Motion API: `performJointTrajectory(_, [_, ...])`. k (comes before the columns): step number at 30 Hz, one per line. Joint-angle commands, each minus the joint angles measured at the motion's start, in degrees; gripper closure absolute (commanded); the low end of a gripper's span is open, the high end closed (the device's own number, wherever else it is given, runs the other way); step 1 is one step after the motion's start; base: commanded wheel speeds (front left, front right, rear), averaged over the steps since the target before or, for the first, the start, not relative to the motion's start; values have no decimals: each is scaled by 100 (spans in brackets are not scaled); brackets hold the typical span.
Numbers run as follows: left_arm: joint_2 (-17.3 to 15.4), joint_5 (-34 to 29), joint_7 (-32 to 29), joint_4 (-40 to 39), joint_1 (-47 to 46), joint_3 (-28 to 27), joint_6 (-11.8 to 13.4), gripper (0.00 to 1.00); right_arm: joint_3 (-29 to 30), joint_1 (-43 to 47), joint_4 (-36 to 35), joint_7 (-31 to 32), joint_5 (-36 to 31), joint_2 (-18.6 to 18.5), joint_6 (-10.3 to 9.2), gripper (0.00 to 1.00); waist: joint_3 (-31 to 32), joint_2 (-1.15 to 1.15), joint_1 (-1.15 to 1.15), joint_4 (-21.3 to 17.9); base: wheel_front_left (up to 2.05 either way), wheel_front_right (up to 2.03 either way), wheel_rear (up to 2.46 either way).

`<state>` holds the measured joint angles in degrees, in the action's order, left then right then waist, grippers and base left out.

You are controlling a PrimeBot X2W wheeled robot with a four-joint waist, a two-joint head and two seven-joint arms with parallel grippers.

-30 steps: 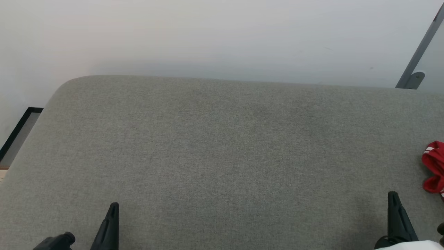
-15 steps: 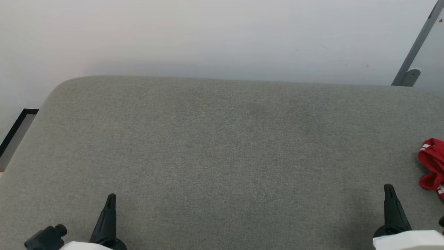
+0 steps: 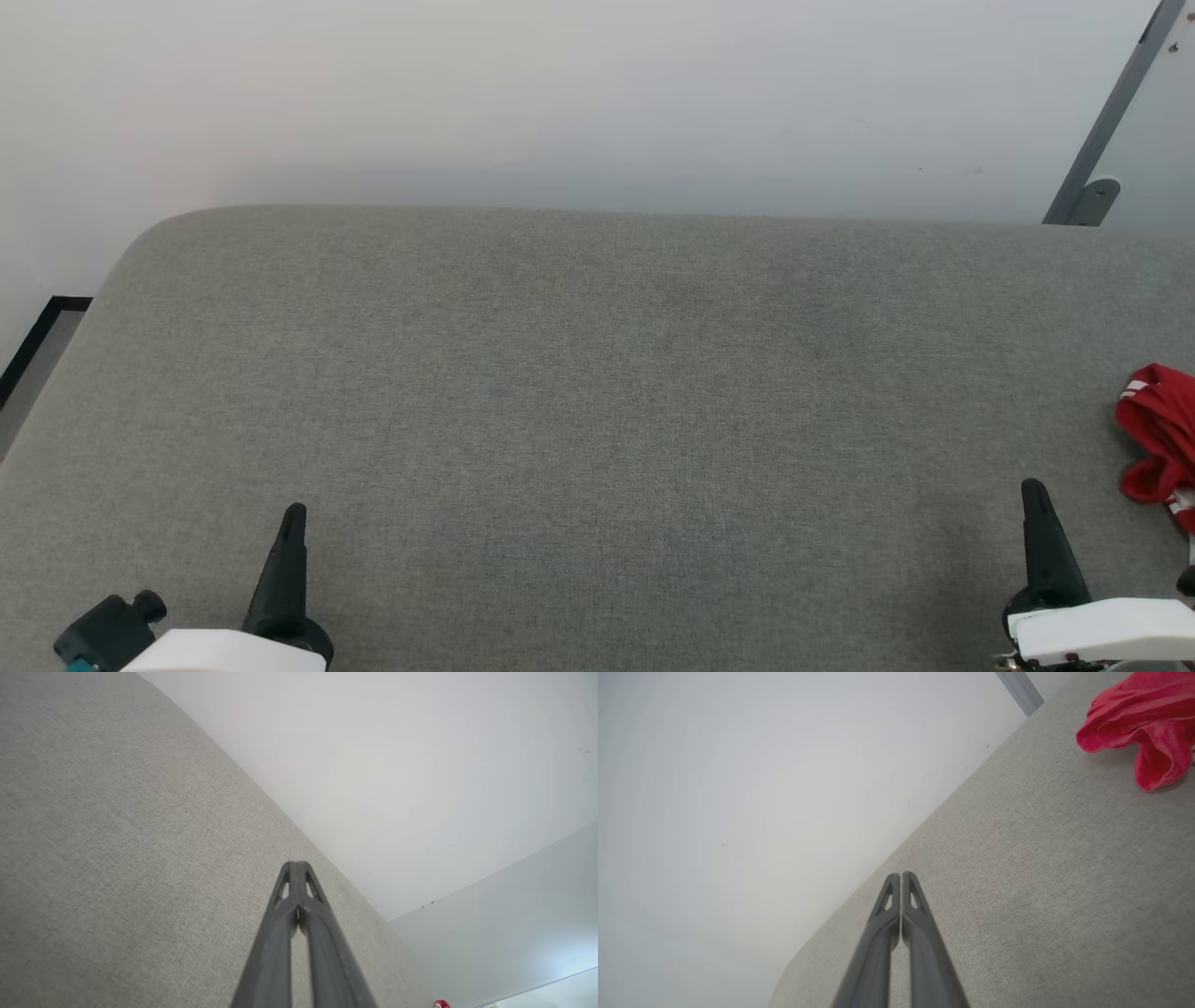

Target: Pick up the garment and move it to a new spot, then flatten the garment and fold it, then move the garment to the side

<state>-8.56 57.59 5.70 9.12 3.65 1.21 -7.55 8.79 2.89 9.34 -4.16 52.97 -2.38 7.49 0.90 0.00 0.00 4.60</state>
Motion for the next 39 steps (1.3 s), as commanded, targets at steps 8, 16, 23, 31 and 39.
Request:
performJointTrajectory(8, [43,585,-165,33,-254,-123,5,100,-44,-225,22,173,615,-42,1,100,-11,0,0,-47,0,0,0])
performJointTrajectory(16, [101,1015,-295,96,-365,-192,6,100,-69,-329,85,303,1097,-44,1,100,-22,0,0,-92,0,0,0])
performJointTrajectory(23, [150,1371,-406,150,-451,-251,6,100,-91,-420,135,413,1489,-46,1,100,-31,0,0,-132,0,0,0])
performJointTrajectory(31, [203,1751,-524,207,-549,-317,7,100,-115,-517,193,526,1906,-49,1,100,-42,0,0,-177,0,0,0])
performJointTrajectory(39, [248,2104,-635,257,-650,-378,8,100,-138,-603,249,637,2299,-52,1,100,-52,0,0,-223,0,0,0])
